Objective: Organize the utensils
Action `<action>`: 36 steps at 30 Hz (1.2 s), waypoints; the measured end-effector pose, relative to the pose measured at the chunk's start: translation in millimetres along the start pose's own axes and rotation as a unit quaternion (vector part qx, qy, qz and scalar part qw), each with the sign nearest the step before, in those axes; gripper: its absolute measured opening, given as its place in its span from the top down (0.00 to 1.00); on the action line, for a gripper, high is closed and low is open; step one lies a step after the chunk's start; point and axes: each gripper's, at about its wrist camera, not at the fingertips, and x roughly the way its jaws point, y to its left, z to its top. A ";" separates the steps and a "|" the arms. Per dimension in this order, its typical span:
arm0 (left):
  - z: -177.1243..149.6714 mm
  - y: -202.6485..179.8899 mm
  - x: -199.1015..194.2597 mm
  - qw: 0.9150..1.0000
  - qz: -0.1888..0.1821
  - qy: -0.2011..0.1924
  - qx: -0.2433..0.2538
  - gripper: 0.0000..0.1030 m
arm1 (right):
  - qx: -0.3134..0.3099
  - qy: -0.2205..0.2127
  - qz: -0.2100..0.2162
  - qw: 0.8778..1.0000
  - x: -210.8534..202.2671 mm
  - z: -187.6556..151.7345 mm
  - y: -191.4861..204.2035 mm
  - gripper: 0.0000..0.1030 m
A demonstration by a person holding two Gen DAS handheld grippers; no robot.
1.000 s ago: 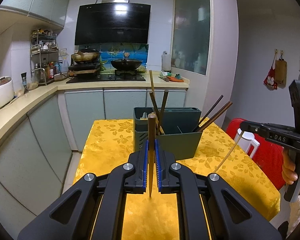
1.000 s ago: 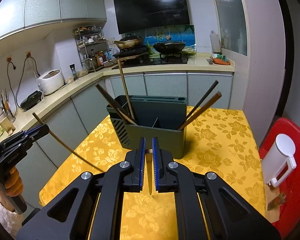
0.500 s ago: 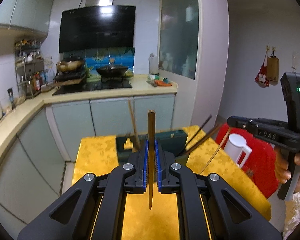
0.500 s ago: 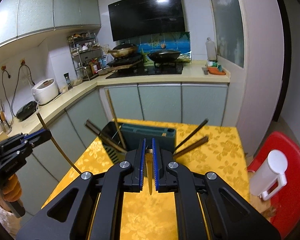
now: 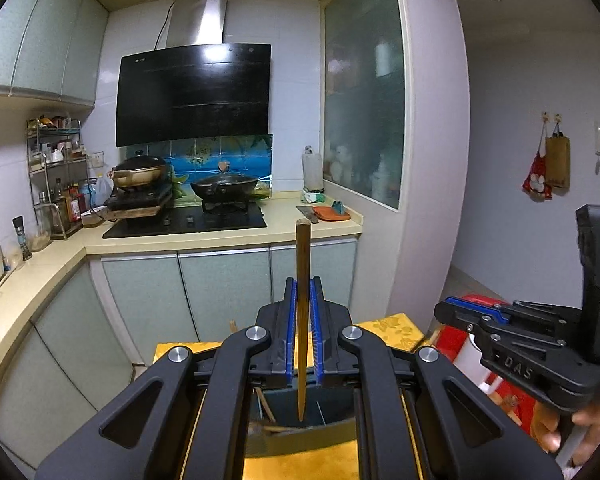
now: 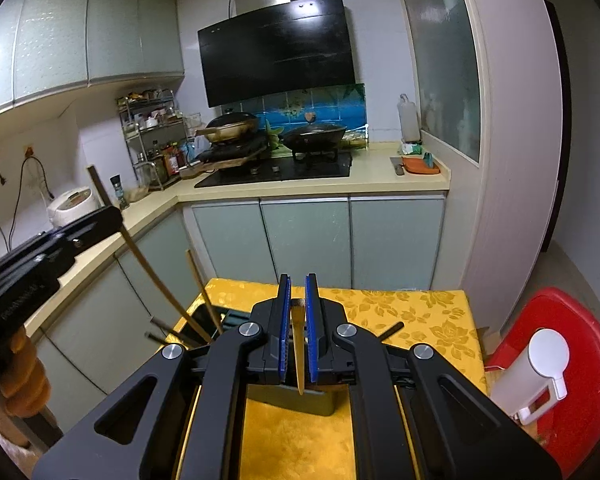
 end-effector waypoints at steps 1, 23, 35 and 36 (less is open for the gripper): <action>-0.5 -0.2 6.1 1.000 0.002 0.000 0.000 0.94 | 0.001 0.002 -0.001 1.000 6.1 0.5 -0.7 0.92; -60.1 24.8 64.9 0.997 0.022 0.077 -0.012 0.52 | 0.003 0.080 -0.006 0.997 80.9 -29.4 -1.8 0.89; -54.2 31.0 22.8 0.998 0.035 0.047 -0.021 0.14 | 0.034 0.064 -0.002 0.997 55.4 -29.5 -9.1 0.55; -54.3 29.8 20.2 0.998 0.037 0.045 -0.017 0.12 | 0.037 0.058 -0.007 0.998 49.9 -30.5 -10.1 0.52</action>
